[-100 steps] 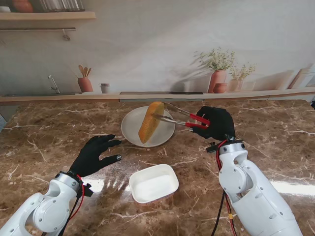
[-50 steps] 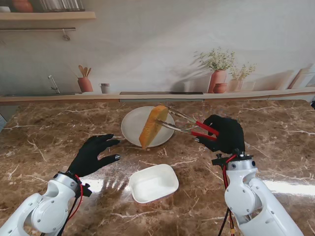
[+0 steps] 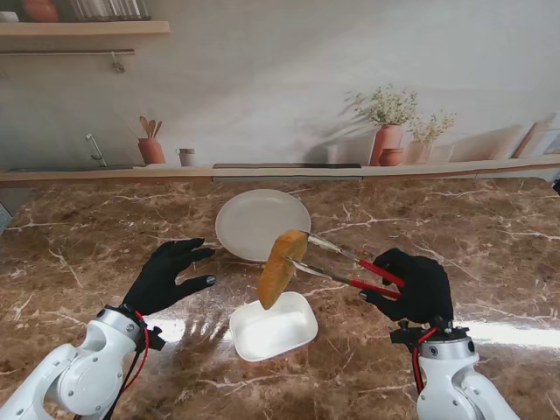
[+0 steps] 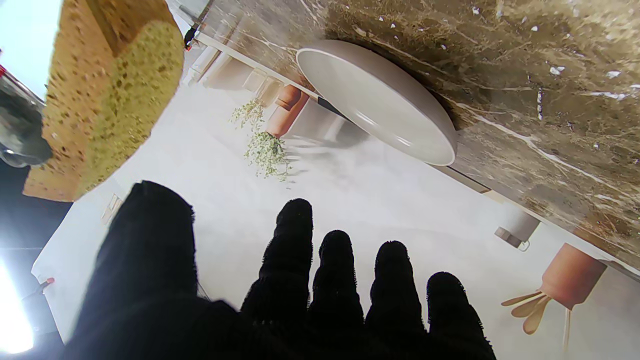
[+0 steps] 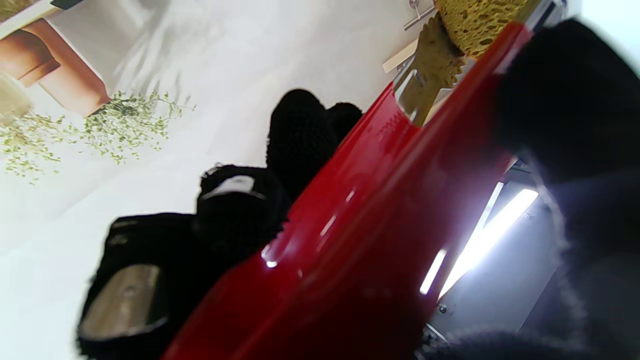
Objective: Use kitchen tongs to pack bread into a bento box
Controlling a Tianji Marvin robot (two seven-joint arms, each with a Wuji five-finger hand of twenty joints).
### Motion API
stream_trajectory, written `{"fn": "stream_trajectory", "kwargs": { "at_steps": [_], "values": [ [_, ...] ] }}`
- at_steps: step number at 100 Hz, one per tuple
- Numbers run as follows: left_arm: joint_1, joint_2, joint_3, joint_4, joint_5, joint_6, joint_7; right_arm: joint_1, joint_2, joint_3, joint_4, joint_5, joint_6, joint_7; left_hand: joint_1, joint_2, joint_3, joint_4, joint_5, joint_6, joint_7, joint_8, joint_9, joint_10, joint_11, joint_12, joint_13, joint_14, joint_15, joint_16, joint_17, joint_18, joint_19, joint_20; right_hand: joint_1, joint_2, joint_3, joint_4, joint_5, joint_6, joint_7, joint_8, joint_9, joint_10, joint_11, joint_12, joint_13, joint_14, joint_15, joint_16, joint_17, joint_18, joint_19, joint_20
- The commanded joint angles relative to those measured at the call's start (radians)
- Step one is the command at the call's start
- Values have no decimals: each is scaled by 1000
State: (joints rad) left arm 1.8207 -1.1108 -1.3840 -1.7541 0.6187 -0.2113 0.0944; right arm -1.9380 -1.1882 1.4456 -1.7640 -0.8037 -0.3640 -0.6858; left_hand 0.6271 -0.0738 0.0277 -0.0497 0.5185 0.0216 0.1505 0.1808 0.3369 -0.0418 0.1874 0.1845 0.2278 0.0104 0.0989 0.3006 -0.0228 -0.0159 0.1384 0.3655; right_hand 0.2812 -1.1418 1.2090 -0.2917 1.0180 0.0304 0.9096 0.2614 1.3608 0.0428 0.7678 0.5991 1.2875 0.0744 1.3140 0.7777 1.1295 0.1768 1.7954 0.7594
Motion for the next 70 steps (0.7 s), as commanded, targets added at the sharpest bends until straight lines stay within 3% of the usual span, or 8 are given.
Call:
{"fn": "stream_trajectory", "kwargs": {
  "at_steps": [1, 41, 70],
  "values": [
    [2, -2, 6, 2, 1, -2, 2, -36, 0, 7, 0, -2, -8, 0, 0, 10, -38, 28, -5, -28, 4, 7, -18, -5, -18, -7, -32, -40, -27, -13, -16, -9, -35, 10, 103, 67, 315, 61, 149, -151, 244, 41, 94, 3, 106, 18, 27, -57, 129, 48, 47, -15, 138, 31],
    [-1, -1, 14, 2, 3, 0, -1, -94, 9, 31, 8, -47, -35, -8, 0, 11, -38, 28, -5, -27, 4, 6, -20, -4, -16, -6, -33, -39, -26, -12, -16, -7, -35, 9, 102, 71, 310, 65, 148, -154, 243, 41, 93, 0, 104, 17, 27, -58, 128, 48, 47, -13, 137, 34],
    [-2, -1, 21, 4, 1, 1, -1, -103, 12, -14, 23, -57, -37, -24, 1, 11, -38, 27, -6, -27, 4, 6, -20, -5, -17, -7, -33, -40, -27, -12, -16, -8, -35, 9, 100, 74, 307, 70, 148, -156, 243, 42, 93, -1, 105, 19, 27, -59, 127, 47, 48, -18, 136, 35]
  ]
}}
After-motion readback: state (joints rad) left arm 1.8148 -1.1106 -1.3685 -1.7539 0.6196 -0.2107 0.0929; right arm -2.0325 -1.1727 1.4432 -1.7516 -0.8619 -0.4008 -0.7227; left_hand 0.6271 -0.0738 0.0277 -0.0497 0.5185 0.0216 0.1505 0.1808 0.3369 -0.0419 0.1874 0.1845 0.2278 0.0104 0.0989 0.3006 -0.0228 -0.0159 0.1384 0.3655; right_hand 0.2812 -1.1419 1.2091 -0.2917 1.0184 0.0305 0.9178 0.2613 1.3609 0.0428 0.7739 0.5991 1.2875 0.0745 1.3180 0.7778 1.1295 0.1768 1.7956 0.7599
